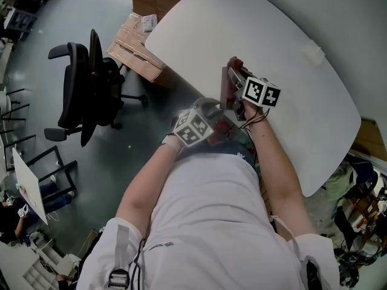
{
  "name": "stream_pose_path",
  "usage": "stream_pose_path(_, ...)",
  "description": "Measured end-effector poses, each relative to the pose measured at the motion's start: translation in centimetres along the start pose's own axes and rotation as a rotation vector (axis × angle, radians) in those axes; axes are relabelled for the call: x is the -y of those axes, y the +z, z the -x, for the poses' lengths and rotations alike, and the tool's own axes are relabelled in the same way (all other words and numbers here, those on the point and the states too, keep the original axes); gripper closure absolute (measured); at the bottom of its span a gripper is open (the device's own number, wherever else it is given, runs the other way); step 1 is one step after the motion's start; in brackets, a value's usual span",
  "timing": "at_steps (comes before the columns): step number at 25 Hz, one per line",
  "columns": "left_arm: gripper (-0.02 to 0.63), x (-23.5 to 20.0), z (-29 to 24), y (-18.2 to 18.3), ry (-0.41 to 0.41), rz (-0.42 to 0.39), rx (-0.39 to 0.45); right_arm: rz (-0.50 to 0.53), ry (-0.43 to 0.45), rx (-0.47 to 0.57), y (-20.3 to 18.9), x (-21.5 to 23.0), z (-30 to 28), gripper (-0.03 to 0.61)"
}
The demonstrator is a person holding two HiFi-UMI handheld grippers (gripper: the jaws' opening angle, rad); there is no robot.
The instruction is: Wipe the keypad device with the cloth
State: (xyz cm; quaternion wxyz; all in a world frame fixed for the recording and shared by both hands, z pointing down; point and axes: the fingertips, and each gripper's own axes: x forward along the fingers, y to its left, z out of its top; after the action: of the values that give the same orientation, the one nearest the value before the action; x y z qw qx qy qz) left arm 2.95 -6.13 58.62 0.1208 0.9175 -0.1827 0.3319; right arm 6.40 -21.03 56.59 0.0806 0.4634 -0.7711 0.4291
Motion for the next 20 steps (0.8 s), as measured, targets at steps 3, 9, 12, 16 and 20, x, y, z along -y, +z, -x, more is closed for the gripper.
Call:
stream_pose_path(3, 0.509, 0.0, 0.0, 0.0, -0.004, 0.000, 0.004, -0.006, -0.011, 0.008, -0.1, 0.7, -0.1, 0.489)
stream_pose_path(9, 0.509, 0.1, -0.1, 0.2, -0.010, 0.000, 0.009, -0.019, -0.019, 0.040, 0.0, 1.0, 0.0, 0.489)
stream_pose_path(12, 0.509, 0.1, -0.1, 0.3, -0.013, -0.003, 0.010, -0.039, -0.043, 0.058, -0.1, 1.8, 0.2, 0.489)
stream_pose_path(16, 0.509, 0.1, 0.0, 0.1, -0.015, -0.002, 0.013, -0.068, -0.072, 0.057, -0.4, 3.3, 0.1, 0.489)
stream_pose_path(20, 0.509, 0.1, 0.0, 0.0, -0.021, -0.002, 0.012, -0.091, -0.120, 0.051, -1.0, 5.4, 0.3, 0.489)
